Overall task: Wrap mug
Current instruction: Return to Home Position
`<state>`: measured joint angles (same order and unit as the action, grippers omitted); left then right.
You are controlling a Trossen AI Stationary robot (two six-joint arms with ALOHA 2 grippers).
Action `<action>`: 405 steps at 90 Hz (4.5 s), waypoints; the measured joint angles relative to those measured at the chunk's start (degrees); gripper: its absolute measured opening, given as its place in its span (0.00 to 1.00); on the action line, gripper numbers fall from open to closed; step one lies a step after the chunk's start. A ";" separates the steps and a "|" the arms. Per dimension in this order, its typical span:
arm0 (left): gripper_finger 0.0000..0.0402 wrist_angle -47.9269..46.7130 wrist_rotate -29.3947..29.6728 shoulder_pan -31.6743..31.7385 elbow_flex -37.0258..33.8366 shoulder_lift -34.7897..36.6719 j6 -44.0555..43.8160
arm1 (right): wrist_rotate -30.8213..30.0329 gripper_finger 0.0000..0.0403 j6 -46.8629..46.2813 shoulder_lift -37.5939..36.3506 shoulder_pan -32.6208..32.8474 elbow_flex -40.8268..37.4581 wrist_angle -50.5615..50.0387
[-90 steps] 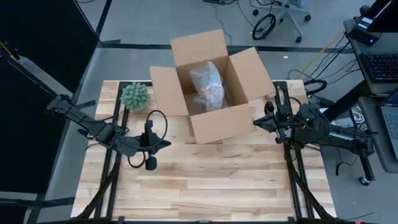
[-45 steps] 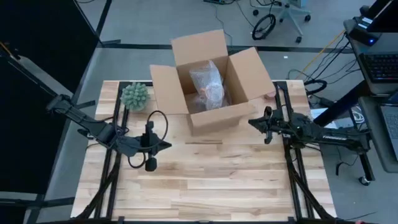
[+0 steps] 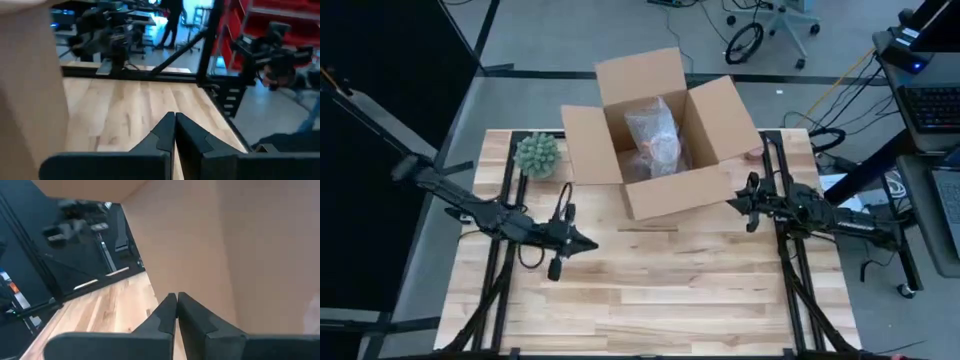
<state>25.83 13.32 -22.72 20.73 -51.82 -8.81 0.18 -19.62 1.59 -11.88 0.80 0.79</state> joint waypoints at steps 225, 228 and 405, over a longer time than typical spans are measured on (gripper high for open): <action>0.00 -25.49 6.49 16.22 -19.28 51.07 4.75 | -0.15 0.00 -3.51 0.34 -0.03 0.02 0.64; 0.00 -25.49 6.49 16.22 -19.28 51.07 4.75 | -0.15 0.00 -3.51 0.34 -0.02 0.02 0.65; 0.00 -25.49 6.50 16.22 -19.28 51.07 4.75 | -0.14 0.00 -3.49 0.34 -0.02 0.04 0.64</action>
<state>0.34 19.82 -6.50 1.45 -0.75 -4.05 0.04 -23.12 1.93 -11.90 0.84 1.43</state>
